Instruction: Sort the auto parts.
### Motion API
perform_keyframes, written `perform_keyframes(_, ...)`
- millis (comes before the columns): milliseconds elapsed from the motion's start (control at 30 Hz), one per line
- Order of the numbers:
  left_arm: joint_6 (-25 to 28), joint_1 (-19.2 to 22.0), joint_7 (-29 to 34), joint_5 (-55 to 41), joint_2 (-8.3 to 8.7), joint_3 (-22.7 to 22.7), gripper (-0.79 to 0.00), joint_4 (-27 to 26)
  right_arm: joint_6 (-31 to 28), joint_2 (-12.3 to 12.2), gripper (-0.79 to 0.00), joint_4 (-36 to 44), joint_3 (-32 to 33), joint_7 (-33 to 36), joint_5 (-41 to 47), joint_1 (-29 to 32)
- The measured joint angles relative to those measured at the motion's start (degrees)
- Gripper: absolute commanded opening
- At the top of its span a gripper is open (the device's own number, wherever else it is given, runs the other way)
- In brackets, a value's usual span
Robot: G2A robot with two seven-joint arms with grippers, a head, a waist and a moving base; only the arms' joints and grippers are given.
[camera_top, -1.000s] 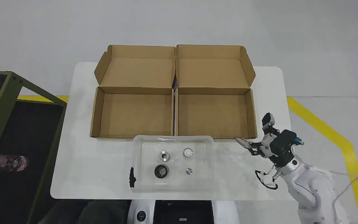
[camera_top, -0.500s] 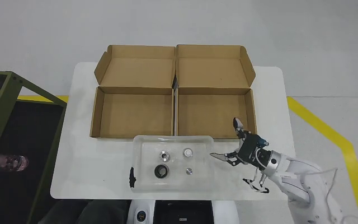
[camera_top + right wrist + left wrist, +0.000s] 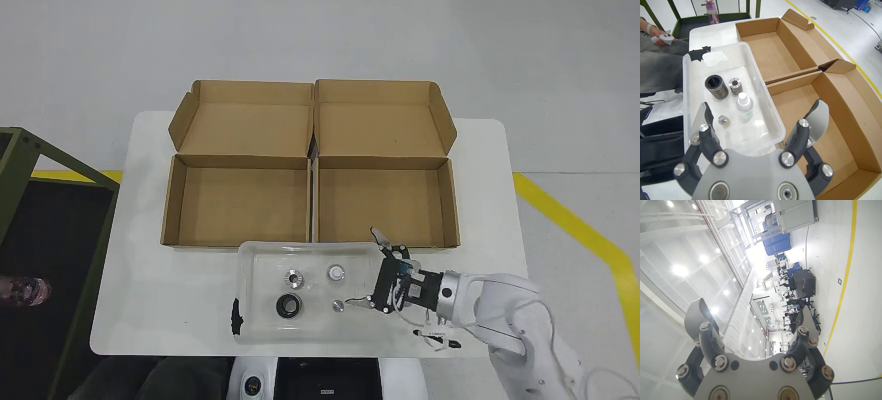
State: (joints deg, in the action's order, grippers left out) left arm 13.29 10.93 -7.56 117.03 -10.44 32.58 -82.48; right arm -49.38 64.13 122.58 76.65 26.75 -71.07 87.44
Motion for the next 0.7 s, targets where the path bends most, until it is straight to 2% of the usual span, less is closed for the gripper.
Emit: perform_keyframes(700, 0.0, 0.0, 0.0, 0.0, 0.0, 0.0, 0.0, 0.0, 2.2, 0.1, 0.0, -2.3, -13.0, 8.1, -5.4, -6.0)
